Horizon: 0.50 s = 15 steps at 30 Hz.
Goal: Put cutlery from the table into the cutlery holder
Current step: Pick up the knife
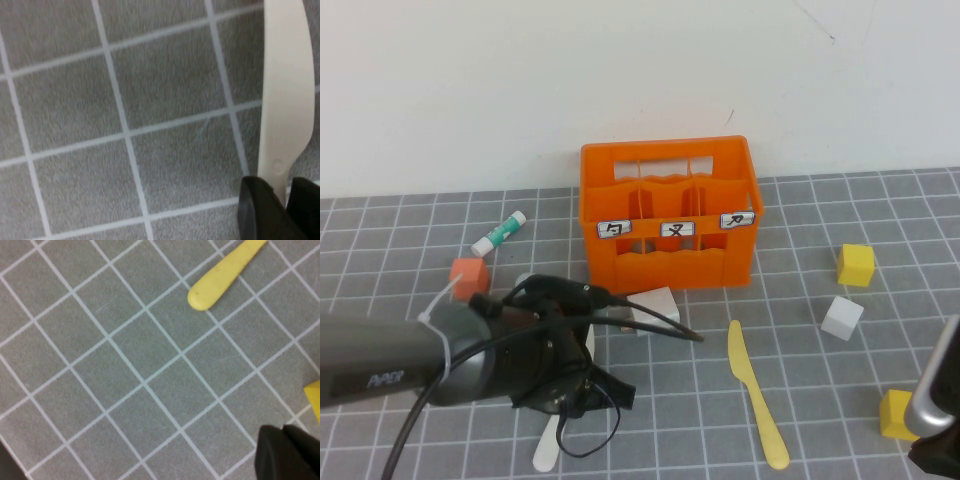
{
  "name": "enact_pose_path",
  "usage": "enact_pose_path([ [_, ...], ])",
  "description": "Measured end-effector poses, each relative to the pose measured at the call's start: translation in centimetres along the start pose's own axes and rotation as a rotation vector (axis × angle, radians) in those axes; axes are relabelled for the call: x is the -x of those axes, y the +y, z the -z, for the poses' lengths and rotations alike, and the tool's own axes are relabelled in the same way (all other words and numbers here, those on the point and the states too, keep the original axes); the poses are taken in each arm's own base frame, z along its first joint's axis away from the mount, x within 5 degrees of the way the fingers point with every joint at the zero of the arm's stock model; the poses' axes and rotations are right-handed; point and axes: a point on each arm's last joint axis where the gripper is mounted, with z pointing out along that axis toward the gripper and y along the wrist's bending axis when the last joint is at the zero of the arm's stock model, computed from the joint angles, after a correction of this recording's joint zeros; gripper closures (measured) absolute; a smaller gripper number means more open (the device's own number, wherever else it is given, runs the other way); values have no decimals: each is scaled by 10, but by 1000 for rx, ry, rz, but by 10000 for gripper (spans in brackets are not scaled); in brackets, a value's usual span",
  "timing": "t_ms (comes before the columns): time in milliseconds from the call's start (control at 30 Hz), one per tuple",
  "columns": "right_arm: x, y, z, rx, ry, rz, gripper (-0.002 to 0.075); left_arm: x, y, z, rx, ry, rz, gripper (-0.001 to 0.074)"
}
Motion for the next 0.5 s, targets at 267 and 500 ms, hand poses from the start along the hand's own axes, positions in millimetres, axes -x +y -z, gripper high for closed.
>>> enact_pose_path([
  [267, 0, 0, 0, 3, -3, -4, 728, 4, -1, 2, 4, -5, -17, 581],
  [500, 0, 0, 0, 5, -3, -6, 728, 1, 2, 2, 33, 20, -8, 521],
])
